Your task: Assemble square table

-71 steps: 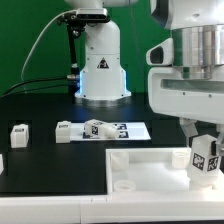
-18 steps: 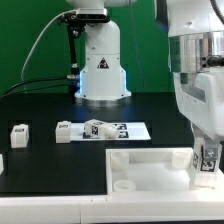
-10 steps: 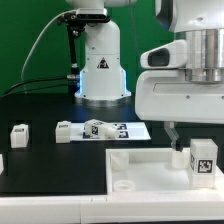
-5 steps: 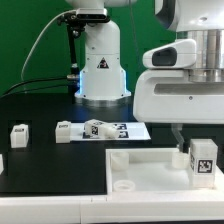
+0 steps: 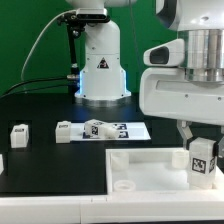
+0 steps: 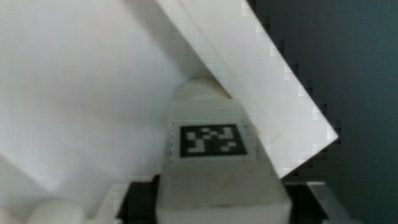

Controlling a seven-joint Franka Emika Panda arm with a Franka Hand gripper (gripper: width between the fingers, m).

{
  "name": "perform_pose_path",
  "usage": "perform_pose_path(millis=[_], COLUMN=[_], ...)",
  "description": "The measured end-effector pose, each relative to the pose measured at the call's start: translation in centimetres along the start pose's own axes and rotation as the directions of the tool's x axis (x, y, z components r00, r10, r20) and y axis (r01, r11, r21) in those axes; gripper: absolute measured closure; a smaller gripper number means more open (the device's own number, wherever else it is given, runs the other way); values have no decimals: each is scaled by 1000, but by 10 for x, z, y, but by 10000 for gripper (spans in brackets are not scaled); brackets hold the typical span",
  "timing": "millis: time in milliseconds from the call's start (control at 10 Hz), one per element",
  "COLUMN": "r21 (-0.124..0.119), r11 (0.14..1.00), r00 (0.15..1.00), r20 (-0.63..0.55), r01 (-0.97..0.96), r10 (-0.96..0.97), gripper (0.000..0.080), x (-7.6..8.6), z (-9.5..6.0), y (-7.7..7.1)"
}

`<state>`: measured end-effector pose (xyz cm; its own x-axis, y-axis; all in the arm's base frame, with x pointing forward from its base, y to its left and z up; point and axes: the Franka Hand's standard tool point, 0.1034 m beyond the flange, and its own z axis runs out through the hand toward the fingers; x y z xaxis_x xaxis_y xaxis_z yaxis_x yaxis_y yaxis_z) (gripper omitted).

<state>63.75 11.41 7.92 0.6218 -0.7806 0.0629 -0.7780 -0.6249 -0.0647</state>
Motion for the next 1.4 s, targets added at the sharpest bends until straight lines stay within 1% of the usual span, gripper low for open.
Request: perform_pose_path(millis=[100,200,300,400,500,700,800,900,1000,1100,1200,1300,1400], r21=[5,3,-4,-3,-2,-7,-7,-2,9,32,39,38,40], r11=[981,916,826,752,644,559,553,627,741,823,925,962,968], r00=[981,915,825,751,643,558,552,626,741,823,925,963,969], r20=[17,38,46,49,52,52,51,48,42,40,32,32,30], r01=[-193,-402,-564,-659,-765,-829,-833,-779,-671,-568,-379,-270,-248], r10=[193,401,564,658,764,828,832,778,670,566,378,269,247], gripper=[516,516,515,515,515,515,515,515,361,210,210,164,164], x=[3,2,-1,-3,-3,-3,-3,-3,-6,-9,-12,-15,-14], z=[-1,1,1,2,2,2,2,2,3,4,6,7,7], y=[-1,-1,-3,-4,-6,-6,-6,-6,-7,-9,-9,-9,-9])
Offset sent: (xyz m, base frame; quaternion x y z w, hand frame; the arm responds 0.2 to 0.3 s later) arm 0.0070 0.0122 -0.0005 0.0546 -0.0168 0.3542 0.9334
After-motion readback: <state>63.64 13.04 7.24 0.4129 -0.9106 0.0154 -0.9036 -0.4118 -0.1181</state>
